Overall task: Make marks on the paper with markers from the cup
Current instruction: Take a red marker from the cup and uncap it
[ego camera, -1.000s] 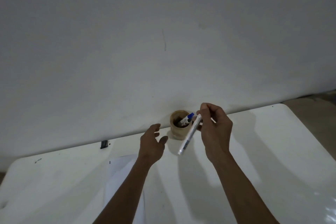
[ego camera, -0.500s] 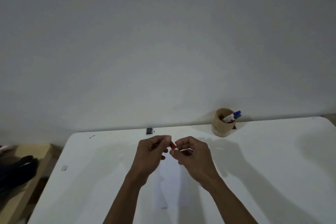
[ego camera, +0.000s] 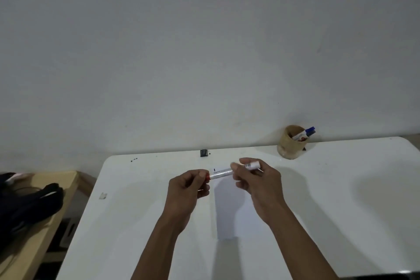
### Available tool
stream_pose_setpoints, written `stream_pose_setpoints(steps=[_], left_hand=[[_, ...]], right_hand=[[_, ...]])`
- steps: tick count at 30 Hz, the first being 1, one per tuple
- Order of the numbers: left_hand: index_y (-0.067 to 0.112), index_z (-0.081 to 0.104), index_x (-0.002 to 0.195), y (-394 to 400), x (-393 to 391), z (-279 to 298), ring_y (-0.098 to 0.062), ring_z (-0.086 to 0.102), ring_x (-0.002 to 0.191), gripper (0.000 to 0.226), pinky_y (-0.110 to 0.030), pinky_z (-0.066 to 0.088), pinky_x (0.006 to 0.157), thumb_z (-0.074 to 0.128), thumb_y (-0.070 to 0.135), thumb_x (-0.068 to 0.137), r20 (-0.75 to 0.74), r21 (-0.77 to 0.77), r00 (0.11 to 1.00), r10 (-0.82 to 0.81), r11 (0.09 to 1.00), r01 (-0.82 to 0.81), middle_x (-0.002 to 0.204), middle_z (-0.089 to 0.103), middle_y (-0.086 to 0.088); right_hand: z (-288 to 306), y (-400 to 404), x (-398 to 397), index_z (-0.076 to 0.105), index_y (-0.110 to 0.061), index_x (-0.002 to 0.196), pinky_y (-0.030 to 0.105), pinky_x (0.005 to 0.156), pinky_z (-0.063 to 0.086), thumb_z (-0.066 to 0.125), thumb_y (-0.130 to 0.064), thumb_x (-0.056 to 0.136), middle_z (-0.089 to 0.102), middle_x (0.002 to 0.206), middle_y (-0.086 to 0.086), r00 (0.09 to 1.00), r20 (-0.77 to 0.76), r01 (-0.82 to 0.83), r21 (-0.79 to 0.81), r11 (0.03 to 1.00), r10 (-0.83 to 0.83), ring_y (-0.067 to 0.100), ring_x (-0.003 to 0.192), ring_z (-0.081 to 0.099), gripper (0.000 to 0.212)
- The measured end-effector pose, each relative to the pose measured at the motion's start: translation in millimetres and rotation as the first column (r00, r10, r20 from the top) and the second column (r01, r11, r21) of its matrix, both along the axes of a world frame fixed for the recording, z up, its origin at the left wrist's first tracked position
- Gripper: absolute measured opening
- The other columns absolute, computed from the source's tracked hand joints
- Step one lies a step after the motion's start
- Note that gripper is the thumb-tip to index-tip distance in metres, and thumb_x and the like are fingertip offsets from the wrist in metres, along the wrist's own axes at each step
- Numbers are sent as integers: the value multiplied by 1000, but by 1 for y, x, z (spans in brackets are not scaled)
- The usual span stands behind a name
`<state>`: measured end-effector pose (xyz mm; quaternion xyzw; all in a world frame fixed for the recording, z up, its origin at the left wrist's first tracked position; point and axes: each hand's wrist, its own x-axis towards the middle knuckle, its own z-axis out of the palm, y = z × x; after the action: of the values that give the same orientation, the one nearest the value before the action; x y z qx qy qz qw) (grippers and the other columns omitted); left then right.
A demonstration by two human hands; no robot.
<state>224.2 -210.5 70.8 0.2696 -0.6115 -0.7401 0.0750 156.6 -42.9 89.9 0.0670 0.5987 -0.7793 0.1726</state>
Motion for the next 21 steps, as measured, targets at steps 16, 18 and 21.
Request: stream_pose_setpoints(steps=[16,18,21], left_hand=[[3,74,70,10,11,-4,-7,43,41,35,-12,35,47,68,30,92,112,-423,967,-230,869,256,48,56,0],[0,73,70,8,7,-4,-10,43,42,37,-16,37,48,70,30,91,137,-343,963,-232,901,266,49,56,-2],[-1,76,74,-4,4,-15,-19,46,48,34,-31,43,58,70,27,91,178,-188,966,-188,957,221,58,59,-9]], right_hand=[[-34,-8,8,72,-2,89,29,72,57,69,-15,95,73,76,12,984,27,-178,-8,984,178,21,70,67,14],[-37,-8,5,70,-2,90,28,70,57,66,-12,96,73,77,12,983,16,-184,-23,983,185,20,68,66,13],[-40,-3,-11,68,-2,88,25,64,57,63,-2,96,72,76,11,995,41,-80,-126,989,86,20,64,62,10]])
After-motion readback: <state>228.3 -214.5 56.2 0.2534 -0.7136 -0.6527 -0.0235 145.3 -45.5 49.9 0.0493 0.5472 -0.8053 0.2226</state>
